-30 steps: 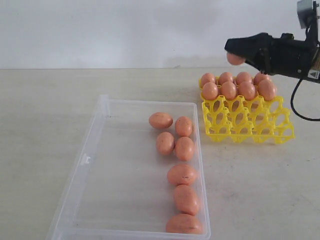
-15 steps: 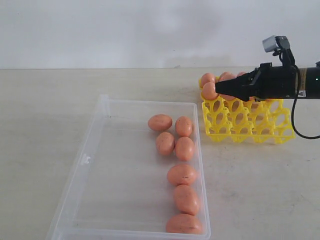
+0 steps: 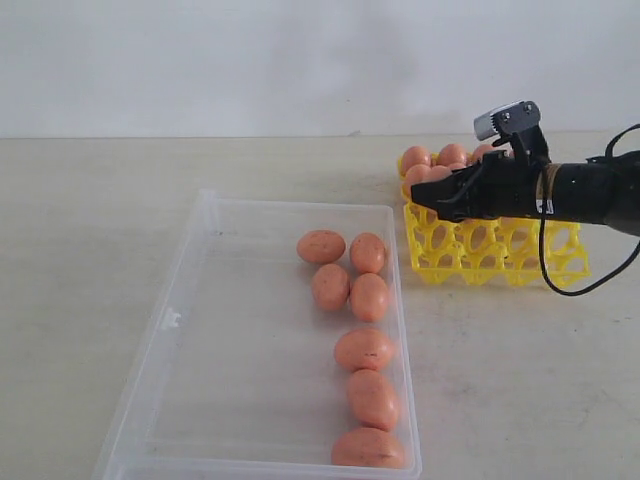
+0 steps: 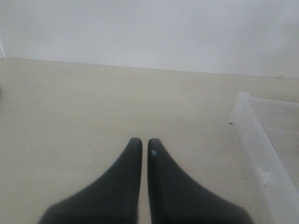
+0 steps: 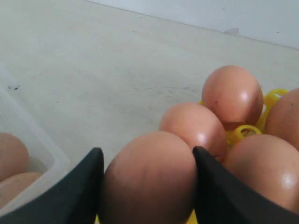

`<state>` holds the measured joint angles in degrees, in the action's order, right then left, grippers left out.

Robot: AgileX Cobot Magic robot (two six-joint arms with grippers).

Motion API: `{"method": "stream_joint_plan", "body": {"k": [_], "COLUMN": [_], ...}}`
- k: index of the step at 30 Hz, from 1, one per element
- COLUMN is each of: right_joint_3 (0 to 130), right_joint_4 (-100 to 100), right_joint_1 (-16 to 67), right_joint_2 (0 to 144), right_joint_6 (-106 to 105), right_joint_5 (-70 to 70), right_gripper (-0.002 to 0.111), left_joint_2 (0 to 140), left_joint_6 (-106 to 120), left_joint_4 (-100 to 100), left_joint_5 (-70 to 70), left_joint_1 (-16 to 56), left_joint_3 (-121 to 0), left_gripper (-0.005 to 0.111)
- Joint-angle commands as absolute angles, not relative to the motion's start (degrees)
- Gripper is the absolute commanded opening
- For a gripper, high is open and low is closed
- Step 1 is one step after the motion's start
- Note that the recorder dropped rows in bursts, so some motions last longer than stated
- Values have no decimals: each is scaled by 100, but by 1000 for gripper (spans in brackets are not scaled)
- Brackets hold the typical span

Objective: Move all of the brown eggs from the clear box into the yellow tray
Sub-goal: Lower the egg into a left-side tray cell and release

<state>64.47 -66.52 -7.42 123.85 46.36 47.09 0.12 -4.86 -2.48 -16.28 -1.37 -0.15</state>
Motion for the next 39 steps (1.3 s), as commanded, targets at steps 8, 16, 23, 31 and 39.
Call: {"method": "stream_joint_plan", "body": {"k": [8,16,23,31,39], "right_joint_3": [6596,6596,6596,6596,6596], "right_joint_4": [-6224,-6201,-6201,-6201,-6049], "right_joint_1": [-743,-743,-743,-743,-743], "right_joint_2": [12752,12752,12752,12630,11896], "right_joint_6": [4391,4499,4499,4499,4488], "right_joint_5": [4978,4988,4988,5331,5194], "right_gripper": [31,52,55,55,55], "left_joint_2": [0,0,0,0,0], "left_joint_6": [-473,-473,-473,-473,-473], "left_joint_4": [-234,-234,-234,-234,-234], "left_joint_5": [-1591,-1591,-1591,-1591,-1591], "left_joint_1": [-157,-157,-157,-157,-157], "left_joint_3": [0,0,0,0,0], "left_gripper": [4,4,4,4,4]}}
